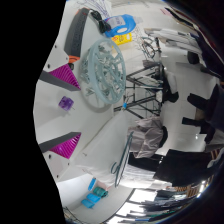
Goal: Unplug charger
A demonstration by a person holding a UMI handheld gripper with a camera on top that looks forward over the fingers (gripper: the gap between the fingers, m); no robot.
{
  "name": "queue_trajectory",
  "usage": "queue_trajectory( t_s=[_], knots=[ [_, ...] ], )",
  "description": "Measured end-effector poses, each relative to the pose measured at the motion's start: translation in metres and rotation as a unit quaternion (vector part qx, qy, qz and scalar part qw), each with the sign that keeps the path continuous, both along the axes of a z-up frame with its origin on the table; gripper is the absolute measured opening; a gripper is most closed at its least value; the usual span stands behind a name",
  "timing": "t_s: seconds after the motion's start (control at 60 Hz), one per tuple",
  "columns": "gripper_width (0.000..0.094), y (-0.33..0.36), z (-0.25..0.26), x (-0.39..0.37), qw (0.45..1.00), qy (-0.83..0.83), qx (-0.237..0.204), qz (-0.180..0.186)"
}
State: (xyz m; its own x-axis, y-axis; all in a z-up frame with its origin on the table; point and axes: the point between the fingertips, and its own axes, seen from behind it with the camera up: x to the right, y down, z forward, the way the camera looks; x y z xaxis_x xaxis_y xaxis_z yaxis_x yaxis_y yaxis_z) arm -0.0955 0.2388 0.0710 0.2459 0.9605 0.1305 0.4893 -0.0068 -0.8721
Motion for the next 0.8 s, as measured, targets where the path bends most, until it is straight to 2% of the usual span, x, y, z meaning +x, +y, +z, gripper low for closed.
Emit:
queue_trajectory(
  t_s=[0.15, 0.3, 0.533, 0.8],
  knots=[
    [0.0854, -0.038, 0.074, 0.102, 1.0, 0.009, -0.024, 0.009],
    [0.0853, -0.076, 0.118, 0.224, 0.999, -0.015, -0.037, 0.016],
    [0.0849, -0.115, 0.138, 0.365, 0.998, -0.035, -0.038, 0.023],
    [0.0852, -0.129, 0.141, 0.426, 0.999, -0.031, -0.03, 0.031]
  ],
)
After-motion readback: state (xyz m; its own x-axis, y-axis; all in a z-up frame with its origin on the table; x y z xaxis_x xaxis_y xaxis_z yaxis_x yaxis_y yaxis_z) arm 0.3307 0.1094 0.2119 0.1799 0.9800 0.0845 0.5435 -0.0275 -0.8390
